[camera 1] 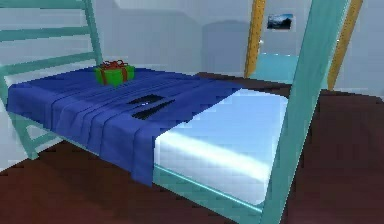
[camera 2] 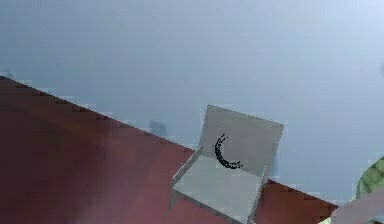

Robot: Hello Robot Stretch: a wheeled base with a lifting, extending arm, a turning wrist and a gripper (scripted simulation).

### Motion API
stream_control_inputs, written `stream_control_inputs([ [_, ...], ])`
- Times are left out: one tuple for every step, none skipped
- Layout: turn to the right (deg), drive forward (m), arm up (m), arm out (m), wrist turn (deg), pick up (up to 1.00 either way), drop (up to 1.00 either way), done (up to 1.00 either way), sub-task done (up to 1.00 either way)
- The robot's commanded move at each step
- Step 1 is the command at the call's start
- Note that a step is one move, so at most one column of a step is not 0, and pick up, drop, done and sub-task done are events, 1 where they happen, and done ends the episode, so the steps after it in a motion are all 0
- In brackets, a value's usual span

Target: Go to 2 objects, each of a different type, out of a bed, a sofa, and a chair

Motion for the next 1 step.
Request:
stream_control_inputs([
  [-12.0, 0.0, 0.0, 0.0, 0.0, 0.0, 0.0, 0.0, 0.0],
])
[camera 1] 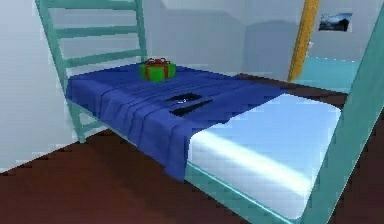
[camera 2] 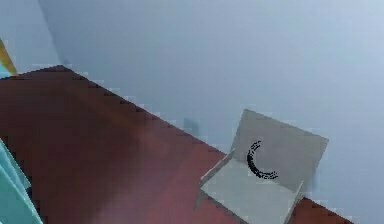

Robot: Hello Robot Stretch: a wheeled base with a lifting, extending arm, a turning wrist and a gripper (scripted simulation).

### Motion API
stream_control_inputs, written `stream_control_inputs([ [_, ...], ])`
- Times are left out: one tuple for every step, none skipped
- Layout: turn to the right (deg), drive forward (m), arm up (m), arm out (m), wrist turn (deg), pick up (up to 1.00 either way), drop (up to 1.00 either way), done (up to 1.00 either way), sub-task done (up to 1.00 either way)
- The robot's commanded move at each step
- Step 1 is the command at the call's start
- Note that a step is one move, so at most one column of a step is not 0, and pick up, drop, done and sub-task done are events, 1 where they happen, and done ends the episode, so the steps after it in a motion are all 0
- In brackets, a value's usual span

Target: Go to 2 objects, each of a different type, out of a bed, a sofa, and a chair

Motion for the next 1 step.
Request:
stream_control_inputs([
  [0.0, 0.0, 0.0, 0.0, 0.0, 0.0, 0.0, 0.0, 1.0],
])
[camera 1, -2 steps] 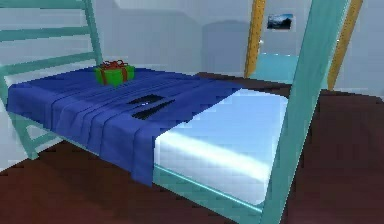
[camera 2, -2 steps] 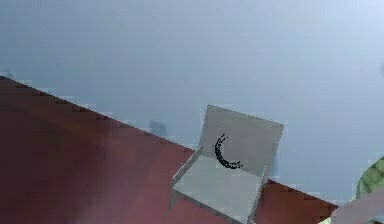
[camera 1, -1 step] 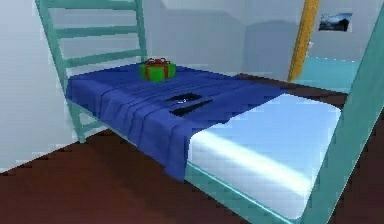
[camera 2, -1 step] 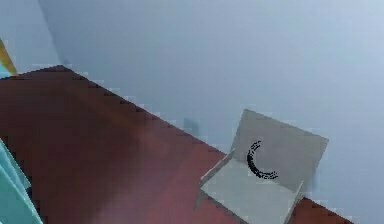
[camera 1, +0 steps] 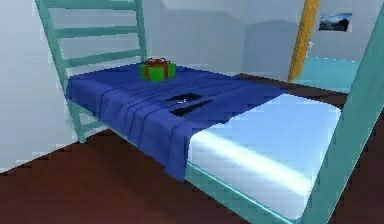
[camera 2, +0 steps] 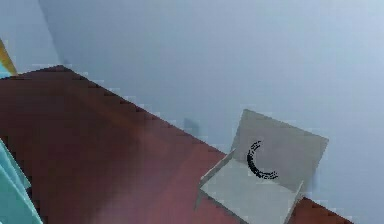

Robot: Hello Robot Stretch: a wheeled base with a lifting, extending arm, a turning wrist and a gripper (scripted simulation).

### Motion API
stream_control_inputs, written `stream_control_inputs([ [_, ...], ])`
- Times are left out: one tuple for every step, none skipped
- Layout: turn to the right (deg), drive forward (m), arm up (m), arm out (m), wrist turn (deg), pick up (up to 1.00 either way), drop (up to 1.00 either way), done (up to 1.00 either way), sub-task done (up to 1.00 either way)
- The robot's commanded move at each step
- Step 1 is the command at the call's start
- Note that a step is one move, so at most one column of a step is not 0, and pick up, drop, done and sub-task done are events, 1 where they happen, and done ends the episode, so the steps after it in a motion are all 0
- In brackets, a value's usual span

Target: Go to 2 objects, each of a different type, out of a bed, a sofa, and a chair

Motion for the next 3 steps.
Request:
stream_control_inputs([
  [45.0, 0.0, 0.0, 0.0, 0.0, 0.0, 0.0, 0.0, 0.0],
  [39.0, 0.0, 0.0, 0.0, 0.0, 0.0, 0.0, 0.0, 0.0],
  [0.0, 0.6, 0.0, 0.0, 0.0, 0.0, 0.0, 0.0, 0.0],
])
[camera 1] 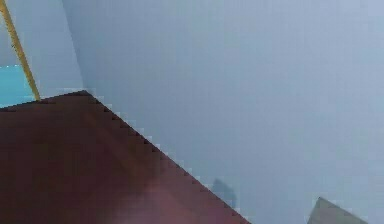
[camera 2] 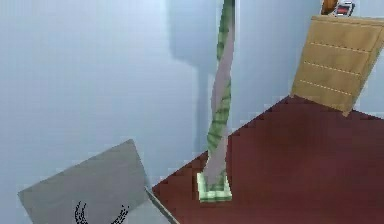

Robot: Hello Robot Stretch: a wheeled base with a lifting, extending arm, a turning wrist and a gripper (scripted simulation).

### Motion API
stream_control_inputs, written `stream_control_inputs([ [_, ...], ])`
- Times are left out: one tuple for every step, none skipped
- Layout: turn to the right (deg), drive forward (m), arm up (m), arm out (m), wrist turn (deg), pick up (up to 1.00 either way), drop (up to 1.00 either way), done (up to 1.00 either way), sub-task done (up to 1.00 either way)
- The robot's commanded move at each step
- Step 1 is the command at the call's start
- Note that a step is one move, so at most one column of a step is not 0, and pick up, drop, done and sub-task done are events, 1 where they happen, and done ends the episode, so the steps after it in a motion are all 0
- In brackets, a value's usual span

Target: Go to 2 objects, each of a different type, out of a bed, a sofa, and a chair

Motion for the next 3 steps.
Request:
stream_control_inputs([
  [-42.0, 0.0, 0.0, 0.0, 0.0, 0.0, 0.0, 0.0, 0.0],
  [0.0, 1.0, 0.0, 0.0, 0.0, 0.0, 0.0, 0.0, 0.0],
  [-6.0, 0.0, 0.0, 0.0, 0.0, 0.0, 0.0, 0.0, 0.0],
])
